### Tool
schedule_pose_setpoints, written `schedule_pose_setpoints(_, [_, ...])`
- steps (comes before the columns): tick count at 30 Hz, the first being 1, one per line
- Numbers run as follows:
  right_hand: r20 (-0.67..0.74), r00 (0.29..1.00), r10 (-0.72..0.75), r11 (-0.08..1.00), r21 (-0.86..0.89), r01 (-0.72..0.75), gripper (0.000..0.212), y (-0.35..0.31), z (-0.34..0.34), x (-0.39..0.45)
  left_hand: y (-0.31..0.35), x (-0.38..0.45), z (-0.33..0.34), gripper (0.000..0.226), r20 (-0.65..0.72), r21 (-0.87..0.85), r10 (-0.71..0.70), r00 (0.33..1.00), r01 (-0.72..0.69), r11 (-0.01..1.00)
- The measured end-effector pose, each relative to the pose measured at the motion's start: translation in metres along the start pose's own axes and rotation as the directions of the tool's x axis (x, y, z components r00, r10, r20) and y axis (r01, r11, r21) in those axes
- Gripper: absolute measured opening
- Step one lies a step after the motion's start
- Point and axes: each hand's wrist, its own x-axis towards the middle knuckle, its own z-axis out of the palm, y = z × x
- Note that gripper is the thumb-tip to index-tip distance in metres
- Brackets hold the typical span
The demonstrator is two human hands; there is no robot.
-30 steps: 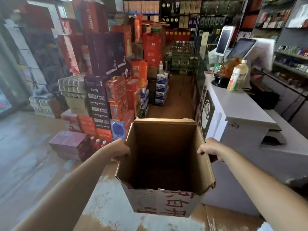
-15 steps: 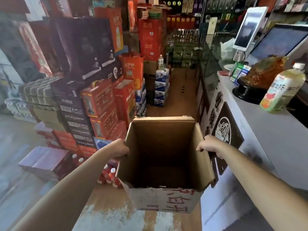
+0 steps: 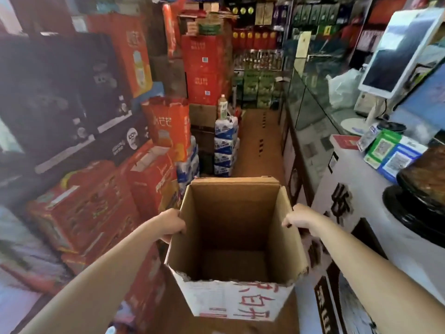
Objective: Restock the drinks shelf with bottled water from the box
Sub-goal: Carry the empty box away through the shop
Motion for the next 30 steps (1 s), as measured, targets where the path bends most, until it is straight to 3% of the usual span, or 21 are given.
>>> schedule_pose_setpoints(3, [0.014,1.0,-0.012,1.0,0.005,0.012,0.043,-0.028,-0.024,0.085,0.041,0.079,-0.016,0.051,-0.017,0.005,-0.016,1.0,0.016,1.0])
schedule_pose_setpoints(7, [0.048,0.999,0.005,1.0,0.012,-0.006,0.021,-0.073,-0.062,0.189,0.114,0.155,-0.041,0.021,-0.071,0.034,0.004,0.997,-0.002,0.999])
schedule_pose_setpoints(10, [0.058,0.998,-0.015,1.0,0.012,0.014,0.021,-0.113,-0.091,0.263,0.159,0.216,-0.063,0.012,-0.107,0.031,0.001,0.994,0.002,1.0])
schedule_pose_setpoints(24, [0.102,0.994,-0.042,0.995,-0.088,0.051,0.022,-0.275,-0.158,0.612,0.299,0.544,-0.156,0.028,-0.068,0.005,-0.079,0.995,0.079,0.997])
schedule_pose_setpoints(30, [0.141,0.989,-0.036,0.989,-0.138,0.056,0.026,-0.338,-0.178,0.736,0.345,0.646,-0.187,0.032,-0.118,-0.007,-0.107,0.987,0.107,0.994])
